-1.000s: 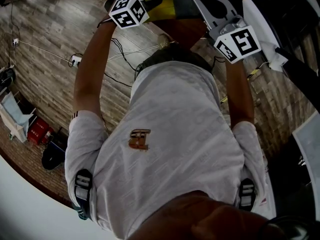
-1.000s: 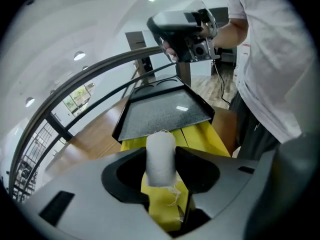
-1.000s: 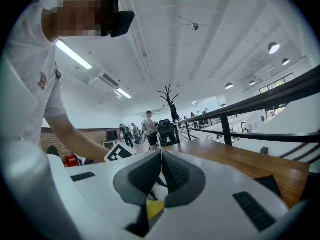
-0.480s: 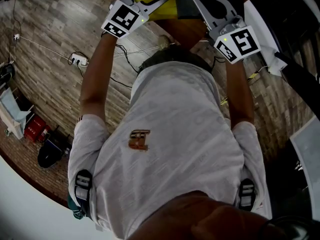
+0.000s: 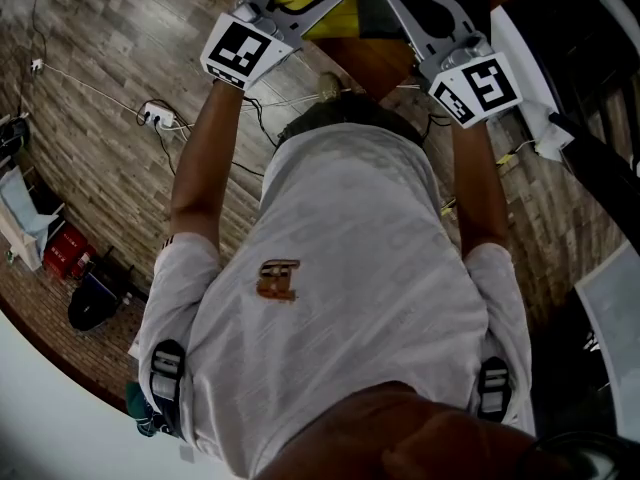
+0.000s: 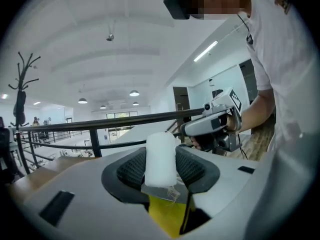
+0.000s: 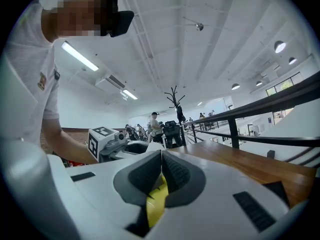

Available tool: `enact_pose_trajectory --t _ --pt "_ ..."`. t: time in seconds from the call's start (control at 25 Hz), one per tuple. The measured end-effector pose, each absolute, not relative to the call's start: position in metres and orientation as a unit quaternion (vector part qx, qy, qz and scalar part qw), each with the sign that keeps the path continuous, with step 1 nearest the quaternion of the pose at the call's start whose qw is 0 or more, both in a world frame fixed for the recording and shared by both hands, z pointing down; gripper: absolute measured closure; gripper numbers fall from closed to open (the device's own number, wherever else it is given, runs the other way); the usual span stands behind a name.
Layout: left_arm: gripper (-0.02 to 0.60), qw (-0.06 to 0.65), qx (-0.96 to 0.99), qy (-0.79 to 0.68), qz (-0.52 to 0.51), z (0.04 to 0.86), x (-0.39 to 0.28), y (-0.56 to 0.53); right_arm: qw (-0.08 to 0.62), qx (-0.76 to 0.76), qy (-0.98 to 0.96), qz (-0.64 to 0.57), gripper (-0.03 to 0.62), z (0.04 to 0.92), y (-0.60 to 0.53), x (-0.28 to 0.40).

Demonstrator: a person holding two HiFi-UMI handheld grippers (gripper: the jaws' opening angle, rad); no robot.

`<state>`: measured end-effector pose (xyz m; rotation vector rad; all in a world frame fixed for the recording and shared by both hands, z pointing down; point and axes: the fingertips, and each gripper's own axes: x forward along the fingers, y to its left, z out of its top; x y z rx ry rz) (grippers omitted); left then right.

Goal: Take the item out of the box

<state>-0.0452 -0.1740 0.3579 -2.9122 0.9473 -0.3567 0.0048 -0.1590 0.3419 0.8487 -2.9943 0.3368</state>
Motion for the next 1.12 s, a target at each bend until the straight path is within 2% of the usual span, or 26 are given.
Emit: enact_pose_trajectory --t 0.28,0.64,1.12 --pt "0.38 0.037 -0.945 0.319 -0.065 0.332 -0.043 -0.161 0.0 0.262 -0.96 0.103 0.562 0.334 -0.154 -0.003" --pt "0.38 0.012 -0.936 0.352 0.0 0.306 -0.054 -0.145 -0.013 0.259 -0.961 0.095 0.562 0.324 -0.142 -0.012" --pt "0.38 0.009 -0.927 0.372 0.046 0.282 -0.071 -0.128 -0.026 0.26 -0.962 0.08 0.563 0.306 -0.125 -0.021"
